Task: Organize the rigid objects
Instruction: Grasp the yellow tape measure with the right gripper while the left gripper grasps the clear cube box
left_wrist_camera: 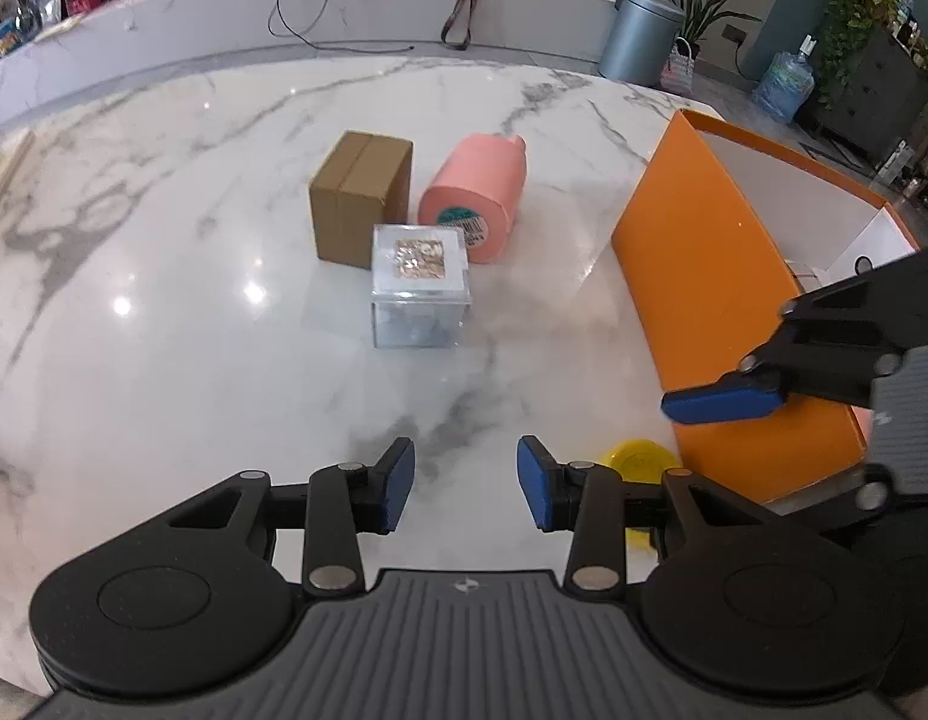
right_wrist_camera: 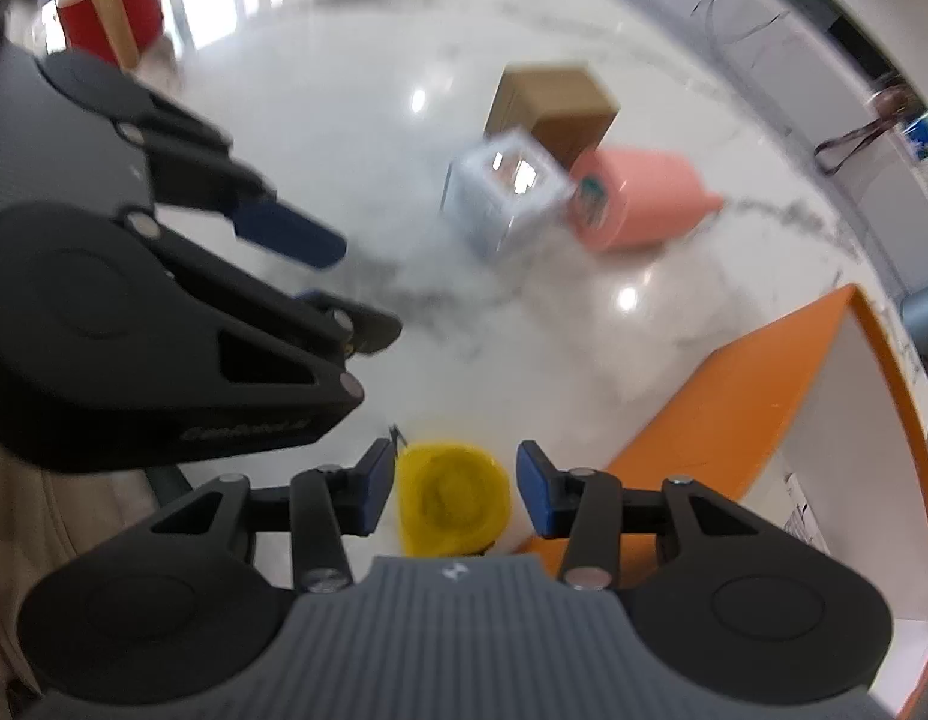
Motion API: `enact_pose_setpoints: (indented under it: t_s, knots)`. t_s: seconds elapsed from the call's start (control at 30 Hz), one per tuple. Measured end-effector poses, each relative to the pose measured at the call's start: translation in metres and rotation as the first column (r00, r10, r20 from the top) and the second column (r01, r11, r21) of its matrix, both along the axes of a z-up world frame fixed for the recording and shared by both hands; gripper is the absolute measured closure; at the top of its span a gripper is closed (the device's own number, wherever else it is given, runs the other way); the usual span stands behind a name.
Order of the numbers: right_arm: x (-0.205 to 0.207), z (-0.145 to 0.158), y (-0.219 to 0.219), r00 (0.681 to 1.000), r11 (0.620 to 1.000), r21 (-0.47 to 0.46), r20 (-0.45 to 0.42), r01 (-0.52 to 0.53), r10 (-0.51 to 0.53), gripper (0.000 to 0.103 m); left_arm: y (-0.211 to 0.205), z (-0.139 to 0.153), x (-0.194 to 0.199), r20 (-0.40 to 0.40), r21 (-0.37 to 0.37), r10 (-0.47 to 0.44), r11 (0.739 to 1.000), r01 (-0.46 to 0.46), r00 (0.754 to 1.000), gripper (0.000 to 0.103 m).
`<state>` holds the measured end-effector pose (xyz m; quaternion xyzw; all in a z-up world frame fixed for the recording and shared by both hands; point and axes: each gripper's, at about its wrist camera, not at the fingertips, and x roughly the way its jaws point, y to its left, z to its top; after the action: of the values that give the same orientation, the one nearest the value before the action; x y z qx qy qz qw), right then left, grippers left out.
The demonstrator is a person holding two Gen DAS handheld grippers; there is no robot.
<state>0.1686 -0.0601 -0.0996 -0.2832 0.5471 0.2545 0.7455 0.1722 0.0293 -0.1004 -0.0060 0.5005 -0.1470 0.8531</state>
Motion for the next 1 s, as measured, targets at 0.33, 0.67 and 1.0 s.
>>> enact_pose_setpoints:
  t_s: [0.33,0.67,1.0]
  knots:
    - [0.019,-0.033,0.016,0.975,0.976,-0.17,-0.201,-0.134,0.099,0.053,0.007,-0.013,0.006,-0.057,-0.083,0.002,0.996,-0.007,0.998,0.056]
    - [0.027,-0.042,0.01,0.974,0.981,-0.17,-0.219,-0.095,0.057,0.052,0.011,-0.014,0.009,-0.064,-0.109,0.025,0.994,-0.032,0.998,0.056]
    - [0.049,-0.02,0.004,0.986,0.99,-0.127,-0.157,-0.068,0.048,0.053,0.005,0.001,0.026,0.074,-0.025,0.029,0.999,-0.028,0.997,0.029]
